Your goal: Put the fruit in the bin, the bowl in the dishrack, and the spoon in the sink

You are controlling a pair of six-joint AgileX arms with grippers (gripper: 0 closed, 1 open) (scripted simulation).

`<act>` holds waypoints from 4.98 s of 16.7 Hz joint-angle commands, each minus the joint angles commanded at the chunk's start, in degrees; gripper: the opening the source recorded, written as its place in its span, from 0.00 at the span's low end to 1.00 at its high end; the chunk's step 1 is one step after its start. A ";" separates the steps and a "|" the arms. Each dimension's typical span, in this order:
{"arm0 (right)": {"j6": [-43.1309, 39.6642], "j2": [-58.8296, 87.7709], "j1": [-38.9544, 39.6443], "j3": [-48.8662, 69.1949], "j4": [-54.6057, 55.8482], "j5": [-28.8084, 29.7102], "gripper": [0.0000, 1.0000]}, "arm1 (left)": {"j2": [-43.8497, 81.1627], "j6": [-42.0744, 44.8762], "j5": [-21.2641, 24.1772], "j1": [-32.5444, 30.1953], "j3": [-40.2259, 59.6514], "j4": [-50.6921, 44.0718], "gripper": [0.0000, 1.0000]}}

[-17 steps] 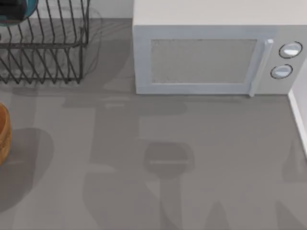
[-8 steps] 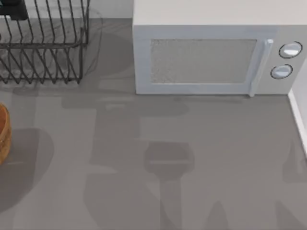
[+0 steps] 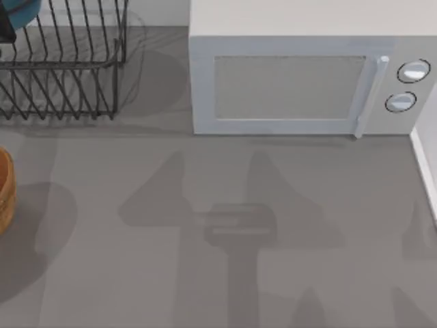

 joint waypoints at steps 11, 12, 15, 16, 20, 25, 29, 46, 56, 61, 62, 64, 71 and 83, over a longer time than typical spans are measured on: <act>0.00 0.00 0.00 0.00 0.00 0.00 1.00 | -59.51 -0.50 -3.49 -2.29 -30.68 -27.56 1.00; 0.00 0.00 0.00 0.00 0.00 0.00 1.00 | -63.35 -0.53 -3.73 -2.46 -32.91 -29.57 1.00; 0.00 0.00 0.00 0.00 0.00 0.00 1.00 | -71.35 -0.59 -4.29 -2.87 -38.01 -34.15 1.00; 0.00 0.00 0.00 0.00 0.00 0.00 1.00 | -72.79 -0.60 -4.40 -2.95 -39.04 -35.08 1.00; 0.00 0.00 0.00 0.00 0.00 0.00 1.00 | -73.86 -0.61 -4.49 -3.01 -39.83 -35.78 1.00; 0.79 1.95 -0.14 1.67 -1.89 0.07 1.00 | -73.86 -0.61 -4.49 -3.01 -39.83 -35.78 1.00; 4.61 13.01 -0.52 9.80 -11.43 0.09 1.00 | -73.86 -0.61 -4.49 -3.01 -39.83 -35.78 1.00; 23.47 78.30 -2.10 49.29 -60.49 0.13 1.00 | -73.86 -0.61 -4.49 -3.01 -39.83 -35.78 1.00; 23.72 81.52 -2.00 45.71 -54.06 0.13 1.00 | -73.86 -0.61 -4.49 -3.01 -39.83 -35.78 1.00; 23.86 88.62 -1.96 37.92 -38.72 0.12 1.00 | -73.86 -0.61 -4.49 -3.01 -39.83 -35.78 1.00; 23.89 89.74 -1.95 36.68 -36.42 0.12 1.00 | -73.86 -0.61 -4.49 -3.01 -39.83 -35.78 1.00; 23.94 91.17 -1.95 35.13 -33.66 0.12 1.00 | -73.86 -0.61 -4.49 -3.01 -39.83 -35.78 1.00; 23.94 91.40 -1.93 34.86 -33.19 0.12 0.77 | -73.86 -0.61 -4.49 -3.01 -39.83 -35.78 1.00; 23.94 91.40 -1.93 34.86 -33.19 0.12 0.00 | -73.86 -0.61 -4.49 -3.01 -39.83 -35.78 1.00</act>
